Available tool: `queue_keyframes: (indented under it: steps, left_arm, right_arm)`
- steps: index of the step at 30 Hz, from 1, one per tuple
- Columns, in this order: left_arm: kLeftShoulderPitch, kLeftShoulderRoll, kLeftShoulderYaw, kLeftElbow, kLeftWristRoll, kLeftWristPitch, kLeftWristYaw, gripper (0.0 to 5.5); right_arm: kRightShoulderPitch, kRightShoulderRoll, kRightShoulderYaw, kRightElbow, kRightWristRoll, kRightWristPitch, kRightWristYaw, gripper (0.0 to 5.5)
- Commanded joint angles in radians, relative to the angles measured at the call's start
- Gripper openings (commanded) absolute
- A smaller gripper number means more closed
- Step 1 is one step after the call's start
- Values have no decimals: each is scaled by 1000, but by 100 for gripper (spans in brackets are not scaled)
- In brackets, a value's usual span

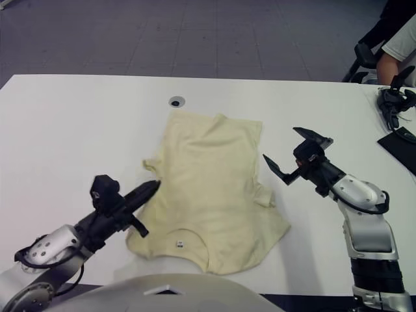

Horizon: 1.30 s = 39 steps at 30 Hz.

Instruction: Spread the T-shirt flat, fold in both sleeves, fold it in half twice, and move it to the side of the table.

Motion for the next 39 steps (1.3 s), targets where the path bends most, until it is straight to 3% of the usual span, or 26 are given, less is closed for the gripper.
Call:
queue_keyframes:
  steps: [1,7,15,21,27,32,34,39]
  left_arm:
    - [48,131,-103,47,188,-53,-72,1]
    - [10,125,-146,112,340,-89,-43,1]
    - [28,85,-152,62,262,-110,-108,1]
    - [33,85,-105,66,190,-82,-146,121]
    - [-35,-19,93,97,25,-44,-29,229]
    - [-114,-98,289,173,-25,11,176,316]
    - [-122,-101,298,169,-29,33,201,348]
    - [-119,-99,260,135,-21,75,228,428]
  right_arm:
    - [-9,0,0,10,-3,-2,7,540]
    - [4,2,-2,-6,-2,2,4,540]
    - [6,3,-6,5,13,14,13,540]
    - [65,6,-107,-12,222,191,74,540]
    - [285,-108,-298,-29,640,650,316,540]
    - [494,-228,-278,-23,544,643,498,540]
    - [494,-230,-264,-3,510,620,504,540]
    - [445,-188,-233,2,491,606,474,462]
